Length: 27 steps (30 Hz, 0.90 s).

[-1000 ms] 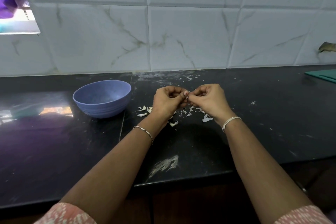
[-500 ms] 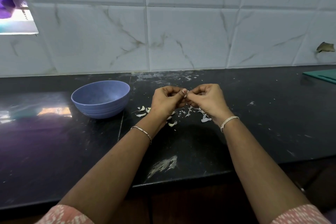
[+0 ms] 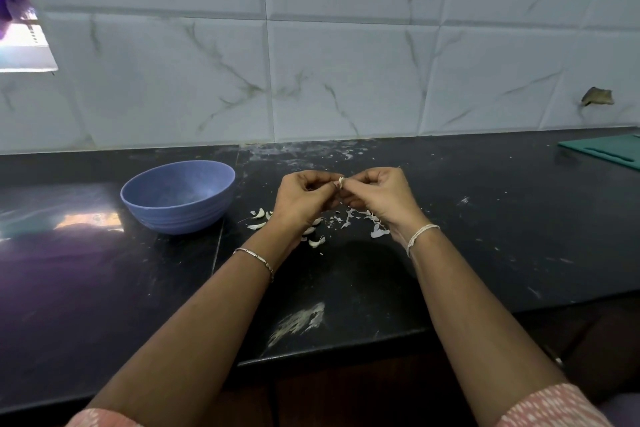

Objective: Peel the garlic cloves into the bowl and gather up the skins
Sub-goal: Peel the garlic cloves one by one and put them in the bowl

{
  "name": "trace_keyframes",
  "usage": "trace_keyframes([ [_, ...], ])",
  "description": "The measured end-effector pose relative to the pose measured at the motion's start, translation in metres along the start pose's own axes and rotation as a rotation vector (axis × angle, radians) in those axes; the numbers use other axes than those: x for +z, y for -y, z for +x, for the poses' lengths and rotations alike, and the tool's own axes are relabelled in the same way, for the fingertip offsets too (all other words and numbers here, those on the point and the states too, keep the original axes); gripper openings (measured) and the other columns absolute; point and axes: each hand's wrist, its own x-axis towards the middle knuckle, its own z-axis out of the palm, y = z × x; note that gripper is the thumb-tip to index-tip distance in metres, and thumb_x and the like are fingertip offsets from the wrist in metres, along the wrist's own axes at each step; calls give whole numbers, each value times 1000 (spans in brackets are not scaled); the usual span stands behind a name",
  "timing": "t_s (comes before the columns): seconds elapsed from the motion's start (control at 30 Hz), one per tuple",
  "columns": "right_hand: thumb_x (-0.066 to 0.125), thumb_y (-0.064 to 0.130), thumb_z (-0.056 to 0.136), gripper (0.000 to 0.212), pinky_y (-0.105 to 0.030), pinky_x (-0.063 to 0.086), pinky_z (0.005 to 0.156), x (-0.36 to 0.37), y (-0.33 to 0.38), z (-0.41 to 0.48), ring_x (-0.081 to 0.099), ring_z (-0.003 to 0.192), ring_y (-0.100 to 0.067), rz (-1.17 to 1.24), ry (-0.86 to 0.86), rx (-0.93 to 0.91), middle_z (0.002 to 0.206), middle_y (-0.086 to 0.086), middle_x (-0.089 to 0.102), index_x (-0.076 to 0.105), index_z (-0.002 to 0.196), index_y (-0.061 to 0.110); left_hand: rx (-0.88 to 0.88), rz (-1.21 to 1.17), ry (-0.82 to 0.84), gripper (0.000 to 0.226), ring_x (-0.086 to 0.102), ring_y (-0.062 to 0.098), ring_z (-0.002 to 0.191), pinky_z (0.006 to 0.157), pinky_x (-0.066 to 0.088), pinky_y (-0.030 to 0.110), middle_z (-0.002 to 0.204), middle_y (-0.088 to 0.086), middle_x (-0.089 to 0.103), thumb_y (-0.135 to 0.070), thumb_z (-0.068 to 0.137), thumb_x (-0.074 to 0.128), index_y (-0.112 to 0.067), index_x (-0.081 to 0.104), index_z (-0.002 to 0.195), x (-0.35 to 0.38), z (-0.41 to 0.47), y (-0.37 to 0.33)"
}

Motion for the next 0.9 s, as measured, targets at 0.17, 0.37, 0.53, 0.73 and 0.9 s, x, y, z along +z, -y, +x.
trace_keyframes([
  [0.17, 75, 5, 78, 4, -29, 58, 65, 2, -2, 0, 69, 65, -21, -28, -18, -29, 73, -16, 73, 73, 76, 3, 5, 31, -30, 9, 69, 17, 70, 69, 57, 24, 77, 12, 72, -2, 88, 68, -9, 74, 88, 0, 0, 3],
  [0.37, 75, 4, 77, 12, -26, 54, 60, 3, -2, 0, 67, 61, -14, -103, -24, -89, 66, -7, 71, 71, 69, 10, 9, 19, -29, 7, 69, 20, 73, 72, 59, 26, 81, 17, 72, -2, 87, 69, -3, 73, 93, -1, -2, 2],
  [0.53, 77, 2, 75, 8, -25, 53, 57, 3, -3, 2, 66, 60, -13, -38, -52, -55, 67, -8, 70, 72, 73, 8, 23, 26, -48, 7, 65, 14, 65, 70, 59, 25, 74, 12, 69, -1, 87, 69, -4, 74, 91, 1, -1, 1],
  [0.73, 72, 0, 79, 8, -19, 53, 58, 3, 0, 1, 70, 64, -16, 85, -17, -2, 73, -15, 72, 71, 84, -6, 37, 26, -61, 9, 66, 17, 70, 71, 59, 25, 75, 13, 70, 0, 84, 71, -7, 75, 87, 0, -2, 1],
  [0.9, 73, -2, 80, 3, -19, 54, 59, 2, -1, 1, 70, 63, -16, 92, -1, -25, 70, -13, 71, 71, 79, -1, -8, -62, -30, 10, 64, 18, 71, 70, 57, 22, 80, 17, 68, 4, 84, 70, 0, 72, 94, 0, -5, -2],
])
